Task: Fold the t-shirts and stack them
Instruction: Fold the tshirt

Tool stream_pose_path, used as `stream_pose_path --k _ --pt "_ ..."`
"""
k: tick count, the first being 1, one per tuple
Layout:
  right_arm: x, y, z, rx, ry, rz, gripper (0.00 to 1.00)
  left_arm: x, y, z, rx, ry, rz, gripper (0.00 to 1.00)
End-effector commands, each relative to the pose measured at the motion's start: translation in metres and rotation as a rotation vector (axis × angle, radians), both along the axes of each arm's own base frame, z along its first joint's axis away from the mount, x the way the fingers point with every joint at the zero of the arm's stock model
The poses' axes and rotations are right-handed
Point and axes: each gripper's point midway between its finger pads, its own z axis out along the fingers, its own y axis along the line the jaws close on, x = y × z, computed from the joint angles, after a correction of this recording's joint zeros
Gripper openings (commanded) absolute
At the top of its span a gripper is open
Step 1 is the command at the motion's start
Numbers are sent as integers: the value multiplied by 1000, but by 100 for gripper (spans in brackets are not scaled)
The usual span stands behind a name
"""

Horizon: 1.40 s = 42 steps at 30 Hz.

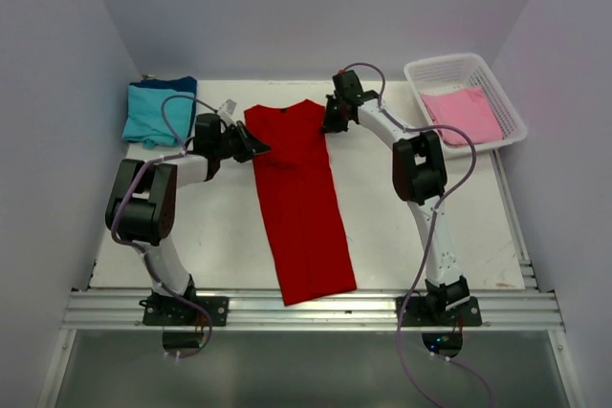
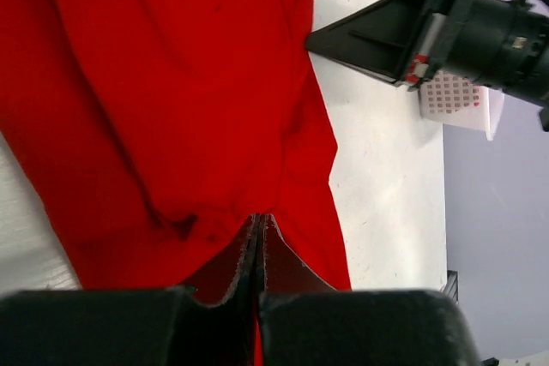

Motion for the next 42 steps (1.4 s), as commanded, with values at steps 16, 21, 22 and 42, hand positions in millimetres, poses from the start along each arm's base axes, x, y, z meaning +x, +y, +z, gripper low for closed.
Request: stream_pose_path --k 16,21,22,42 --pt "51 -25 -22 -90 -31 -164 0 3 -4 40 -2 -101 -21 0" --pt "74 -42 9 -123 -163 -241 0 -1 -3 44 15 -114 -38 0" --pt "72 -48 5 -145 -167 -251 0 -2 -3 45 14 -114 -43 0" --pt "-116 -86 171 -60 -478 -7 91 -141 -11 64 186 12 -160 40"
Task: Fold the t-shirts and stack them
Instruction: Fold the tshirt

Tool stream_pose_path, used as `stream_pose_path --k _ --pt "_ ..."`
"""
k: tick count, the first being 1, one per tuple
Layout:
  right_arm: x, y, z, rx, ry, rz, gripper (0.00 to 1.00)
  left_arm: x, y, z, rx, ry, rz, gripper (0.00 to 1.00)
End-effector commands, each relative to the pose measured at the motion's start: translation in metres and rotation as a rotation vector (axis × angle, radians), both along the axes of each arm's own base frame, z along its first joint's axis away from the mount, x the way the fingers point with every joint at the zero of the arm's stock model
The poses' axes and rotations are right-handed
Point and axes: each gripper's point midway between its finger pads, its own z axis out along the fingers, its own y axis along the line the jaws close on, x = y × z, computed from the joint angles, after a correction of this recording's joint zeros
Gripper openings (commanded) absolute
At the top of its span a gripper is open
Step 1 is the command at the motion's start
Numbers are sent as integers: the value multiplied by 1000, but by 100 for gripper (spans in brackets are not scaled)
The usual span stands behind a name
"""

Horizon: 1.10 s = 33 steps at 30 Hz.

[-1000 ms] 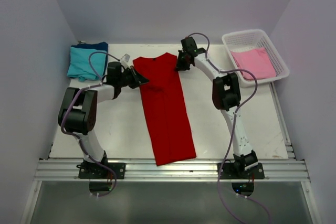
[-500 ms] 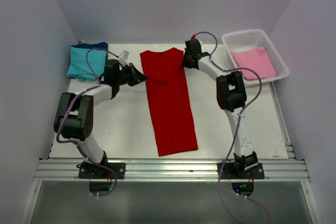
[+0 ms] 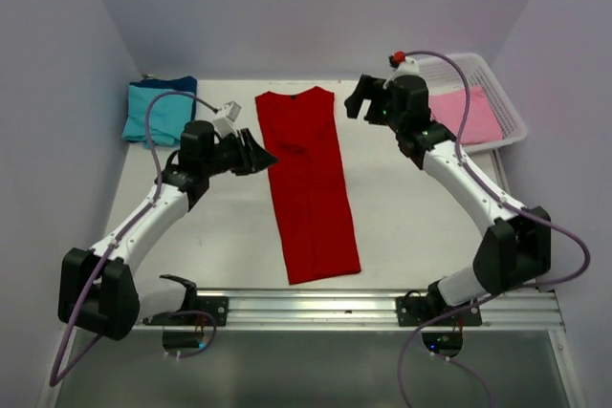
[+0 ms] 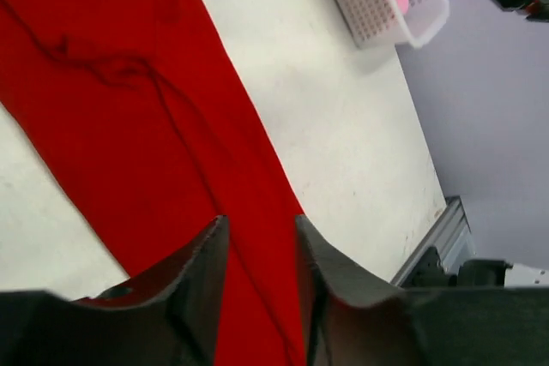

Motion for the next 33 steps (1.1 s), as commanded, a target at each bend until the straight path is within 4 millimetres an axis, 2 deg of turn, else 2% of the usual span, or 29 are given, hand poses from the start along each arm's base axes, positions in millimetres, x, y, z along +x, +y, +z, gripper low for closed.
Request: stream_pose_path --k 1,2,3,4,5,6,7,9,10,12,13,15,16,21,24,25,27,28,33 --pt "-68 5 -73 -67 200 106 93 -69 7 -72 122 260 -8 43" --pt "-83 4 -80 -59 227 110 96 -85 1 -78 108 301 -19 45" --pt "-101 5 -65 -33 191 122 97 -98 1 -86 106 337 -22 50" --pt "-124 6 -90 -28 247 154 97 -117 3 -98 103 366 -24 53" --pt "-139 8 -92 -6 259 167 98 -130 0 -103 94 399 -31 59" --pt "-162 10 -101 -2 277 195 98 -146 3 -119 113 452 -26 61" --pt "-175 12 -105 24 297 202 98 -153 4 -115 102 448 -16 63" --pt "-209 13 -118 54 341 242 97 -171 9 -127 130 486 -8 68" --pt "-219 13 -122 69 356 250 97 -174 9 -122 113 471 0 68" --pt "-243 12 -127 110 380 260 96 -185 12 -128 115 495 5 70" --pt "-250 11 -130 126 396 250 95 -187 11 -125 91 490 14 70" --pt "-266 6 -142 130 431 251 94 -195 10 -131 79 511 16 70" --pt "-270 4 -139 153 425 246 92 -196 10 -130 62 515 30 70" --pt "-295 -4 -170 139 537 234 88 -209 0 -147 43 547 24 69" --pt "-306 -6 -186 136 573 231 87 -220 -10 -161 59 572 14 69" --pt "-307 -6 -189 140 578 227 86 -230 -17 -165 66 590 -13 69" --pt "-313 -8 -201 136 599 229 86 -234 -24 -172 74 585 -22 69" --pt "-312 -7 -203 142 596 223 86 -244 -29 -179 99 612 -44 69" --pt "-320 -11 -215 137 615 213 85 -246 -39 -186 132 589 -37 69"
